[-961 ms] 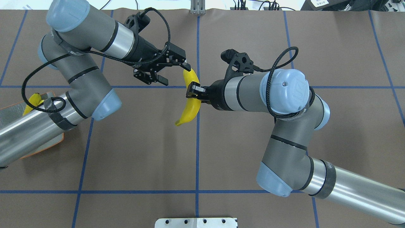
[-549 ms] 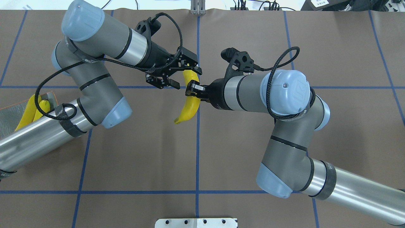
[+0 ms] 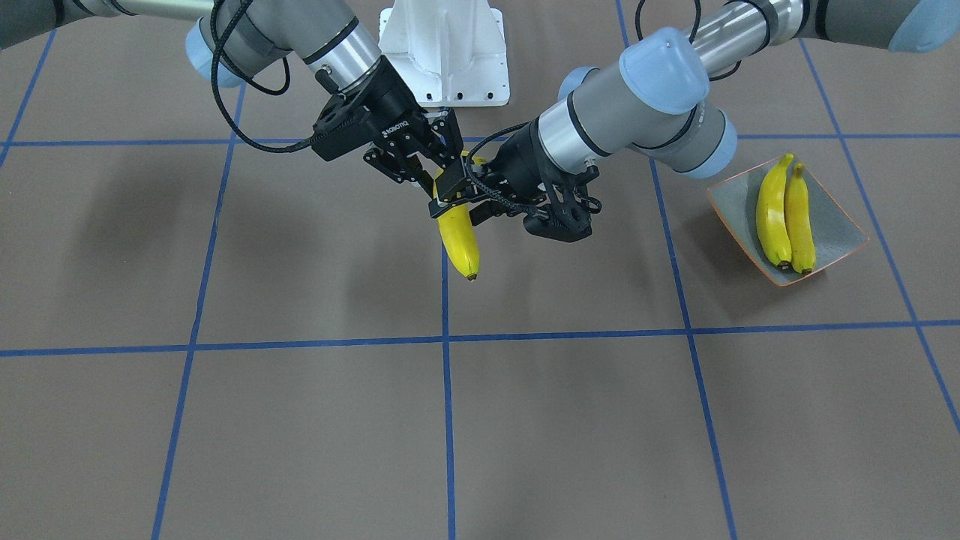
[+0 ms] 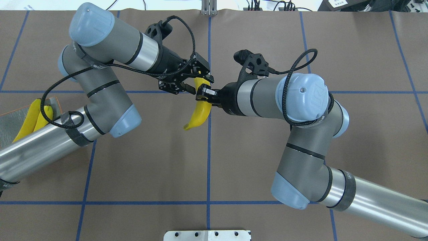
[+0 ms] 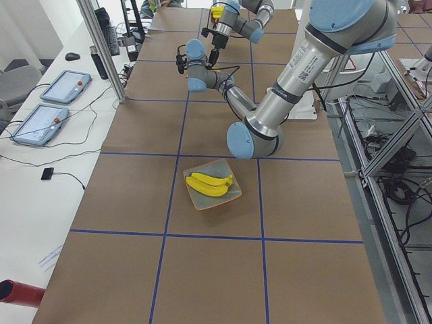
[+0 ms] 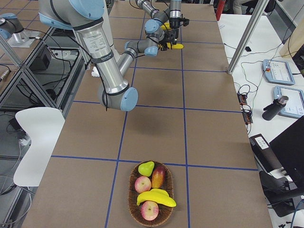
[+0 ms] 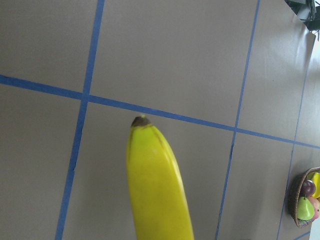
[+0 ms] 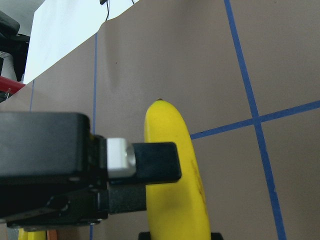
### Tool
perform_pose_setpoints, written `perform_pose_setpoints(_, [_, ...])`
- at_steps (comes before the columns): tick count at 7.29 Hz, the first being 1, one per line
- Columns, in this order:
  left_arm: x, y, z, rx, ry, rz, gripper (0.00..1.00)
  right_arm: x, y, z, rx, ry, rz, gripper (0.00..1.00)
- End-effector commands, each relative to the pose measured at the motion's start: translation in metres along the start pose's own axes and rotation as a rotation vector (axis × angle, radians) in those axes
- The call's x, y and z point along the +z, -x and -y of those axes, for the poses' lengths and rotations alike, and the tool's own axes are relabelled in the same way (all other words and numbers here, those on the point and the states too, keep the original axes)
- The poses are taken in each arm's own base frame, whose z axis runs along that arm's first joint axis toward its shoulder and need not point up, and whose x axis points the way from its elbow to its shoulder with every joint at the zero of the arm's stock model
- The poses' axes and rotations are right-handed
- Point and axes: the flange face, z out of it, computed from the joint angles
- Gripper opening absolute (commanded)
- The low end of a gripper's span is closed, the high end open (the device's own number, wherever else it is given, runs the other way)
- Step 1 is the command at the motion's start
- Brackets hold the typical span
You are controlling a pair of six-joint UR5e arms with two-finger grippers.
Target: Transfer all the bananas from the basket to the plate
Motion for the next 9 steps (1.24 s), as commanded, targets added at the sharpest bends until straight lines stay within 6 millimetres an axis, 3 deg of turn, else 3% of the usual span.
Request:
perform_pose_setpoints(1, [0.002, -0.001, -0.004, -0.018, 0.006, -0.002, 0.00, -0.001, 0.002, 0.000, -0.003, -0.002, 0.006, 0.00])
perform_pose_setpoints(2, [0.002, -0.001, -0.004, -0.035, 0.006, -0.003, 0.00, -0.003, 0.001, 0.001, -0.014, -0.009, 0.023, 0.98])
perform_pose_setpoints(3, [0.001, -0.002, -0.005, -0.058, 0.006, -0.006, 0.00, -0.007, 0.001, 0.003, -0.020, -0.016, 0.051, 1.00])
perform_pose_setpoints(4, [0.000, -0.001, -0.005, -0.060, 0.005, -0.006, 0.00, -0.030, -0.010, 0.006, -0.021, -0.018, 0.070, 1.00])
perform_pose_setpoints(5, [-0.015, -0.004, -0.002, -0.052, -0.004, -0.018, 0.00, -0.062, -0.038, 0.004, -0.020, -0.009, 0.064, 1.00])
perform_pose_setpoints(6, [-0.039, 0.022, -0.002, -0.063, -0.026, -0.009, 0.00, -0.071, -0.048, 0.019, -0.014, -0.019, 0.051, 1.00])
perform_pose_setpoints(7, [-0.070, 0.073, -0.002, -0.085, -0.051, 0.020, 0.00, -0.073, -0.069, 0.031, -0.003, -0.042, 0.014, 1.00])
perform_pose_setpoints(9, [-0.153, 0.139, 0.035, -0.163, -0.081, 0.072, 0.00, -0.082, -0.122, 0.063, 0.005, -0.094, -0.082, 1.00])
